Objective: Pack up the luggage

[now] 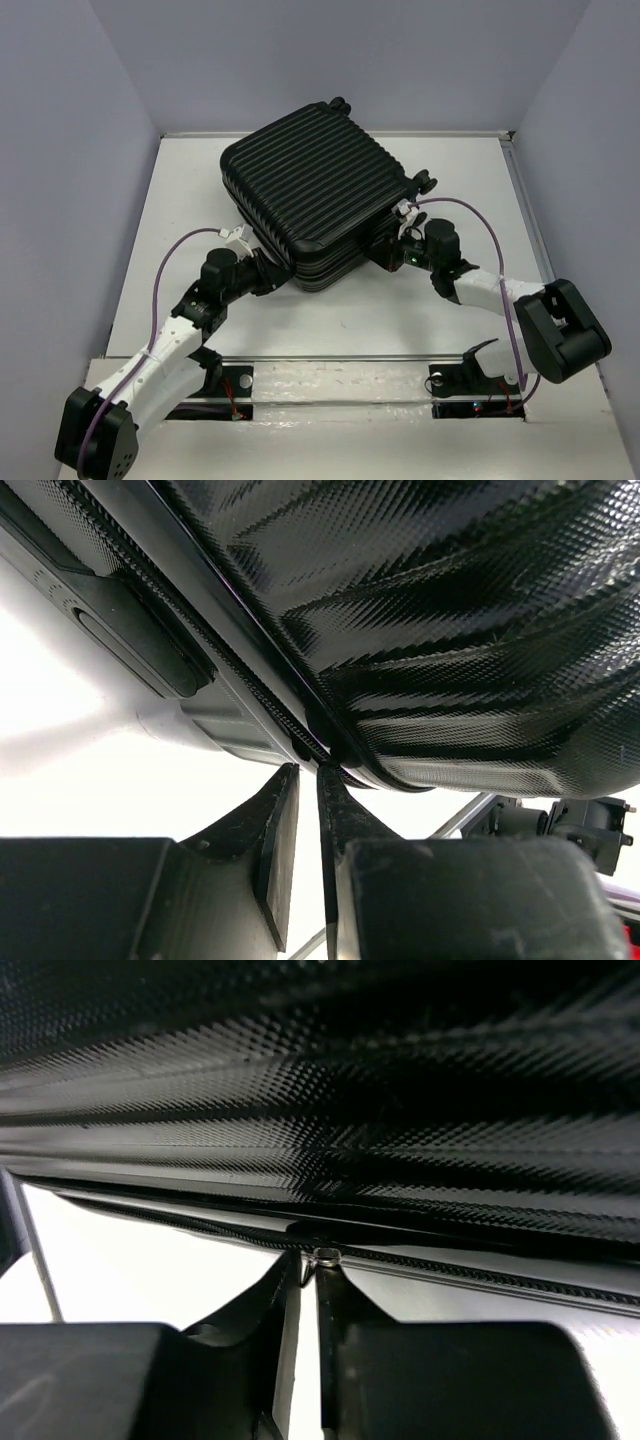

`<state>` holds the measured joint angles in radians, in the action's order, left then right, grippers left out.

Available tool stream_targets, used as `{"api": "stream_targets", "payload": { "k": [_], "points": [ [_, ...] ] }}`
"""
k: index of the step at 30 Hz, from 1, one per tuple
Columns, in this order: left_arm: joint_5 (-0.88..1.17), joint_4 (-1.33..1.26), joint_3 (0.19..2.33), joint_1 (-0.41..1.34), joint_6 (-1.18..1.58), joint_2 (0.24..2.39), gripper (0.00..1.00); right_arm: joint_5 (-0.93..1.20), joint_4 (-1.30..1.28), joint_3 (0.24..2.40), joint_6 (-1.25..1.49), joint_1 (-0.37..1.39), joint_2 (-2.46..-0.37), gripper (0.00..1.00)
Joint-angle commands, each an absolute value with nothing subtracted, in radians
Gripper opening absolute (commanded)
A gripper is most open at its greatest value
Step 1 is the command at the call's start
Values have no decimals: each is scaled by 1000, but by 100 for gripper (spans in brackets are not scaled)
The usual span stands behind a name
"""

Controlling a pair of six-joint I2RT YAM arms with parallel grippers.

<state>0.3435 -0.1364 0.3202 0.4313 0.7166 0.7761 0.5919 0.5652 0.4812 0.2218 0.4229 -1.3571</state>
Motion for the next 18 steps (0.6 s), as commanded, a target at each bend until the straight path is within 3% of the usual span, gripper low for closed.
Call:
{"api": "stream_targets", "payload": {
  "k": [1, 6, 9, 13, 18],
  "points": [
    [337, -193, 347, 456, 729, 788, 23, 509, 787, 489, 239, 483, -1338, 7],
    [331, -241, 371, 483, 747, 819, 23, 329, 664, 480, 258, 612, -1290, 7],
    [313, -281, 425, 517, 750, 909, 23, 174, 563, 489, 279, 815, -1272, 7],
    [295, -304, 537, 563, 733, 1023, 22, -52, 404, 599, 327, 1157, -1347, 7],
    [294, -311, 597, 591, 727, 1086, 22, -199, 276, 848, 359, 1314, -1489, 7]
  ]
}}
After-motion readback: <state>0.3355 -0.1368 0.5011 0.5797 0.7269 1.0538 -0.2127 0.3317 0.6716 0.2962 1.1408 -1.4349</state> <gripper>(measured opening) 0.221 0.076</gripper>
